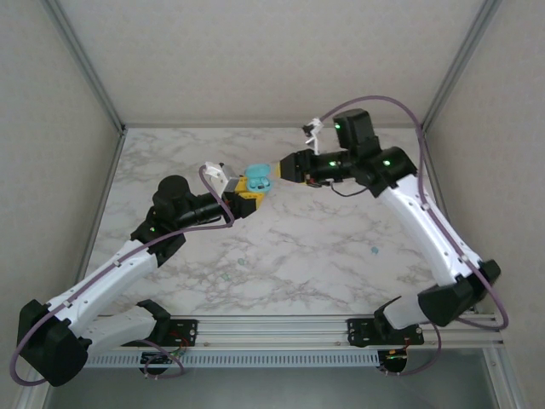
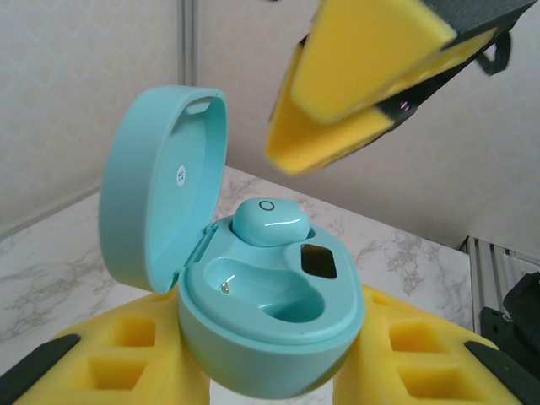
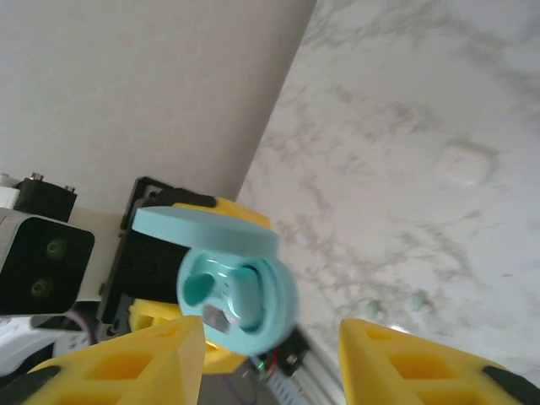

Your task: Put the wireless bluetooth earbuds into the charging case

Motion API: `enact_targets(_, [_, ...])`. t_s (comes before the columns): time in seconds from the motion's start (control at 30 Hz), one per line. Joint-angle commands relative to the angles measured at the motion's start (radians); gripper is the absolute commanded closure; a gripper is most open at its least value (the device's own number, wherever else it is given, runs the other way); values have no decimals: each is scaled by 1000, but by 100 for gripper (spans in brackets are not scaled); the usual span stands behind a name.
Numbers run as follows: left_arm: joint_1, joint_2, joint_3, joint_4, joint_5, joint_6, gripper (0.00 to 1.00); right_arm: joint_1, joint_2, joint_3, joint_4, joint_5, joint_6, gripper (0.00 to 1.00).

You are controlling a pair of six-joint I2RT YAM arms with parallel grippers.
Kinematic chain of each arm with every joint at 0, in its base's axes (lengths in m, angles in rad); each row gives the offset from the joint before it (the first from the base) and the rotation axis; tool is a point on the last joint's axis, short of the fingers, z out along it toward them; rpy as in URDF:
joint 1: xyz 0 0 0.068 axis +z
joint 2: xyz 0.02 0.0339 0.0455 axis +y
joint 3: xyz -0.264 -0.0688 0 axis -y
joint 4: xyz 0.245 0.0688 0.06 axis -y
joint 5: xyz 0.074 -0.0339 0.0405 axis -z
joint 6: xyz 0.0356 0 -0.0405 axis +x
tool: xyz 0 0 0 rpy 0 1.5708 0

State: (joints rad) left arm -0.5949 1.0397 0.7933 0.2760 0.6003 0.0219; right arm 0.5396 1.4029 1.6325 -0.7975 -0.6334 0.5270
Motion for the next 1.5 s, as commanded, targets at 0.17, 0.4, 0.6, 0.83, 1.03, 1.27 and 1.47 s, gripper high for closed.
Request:
enact_targets(0.17, [-11,-43,26,29,-10,1,75,-293,-224,-324,-213,486,51,52])
enact_targets(0.4, [-13,-61,17,31,-11,-8,75,-618,-242,-725,-140,504,19,53])
enact_targets(0.6, [-14,-57,15,35,-9,-8,75,-661,-92,-810,-67,500,-61,49])
enact_targets(0.83, [-14,-42,22,43,2,-17,75,-674,26,-804,48,488,-134,48])
enact_targets(1.03, [-16,-46,22,39,-7,-16,75,-679,152,-778,85,446,-146,49])
enact_targets(1.27, [-16,-45,26,25,-14,-10,75,-676,168,-780,60,386,-142,54])
enact_targets(1.47, [-16,-29,31,32,-8,-13,75,-666,116,-798,21,343,-143,57])
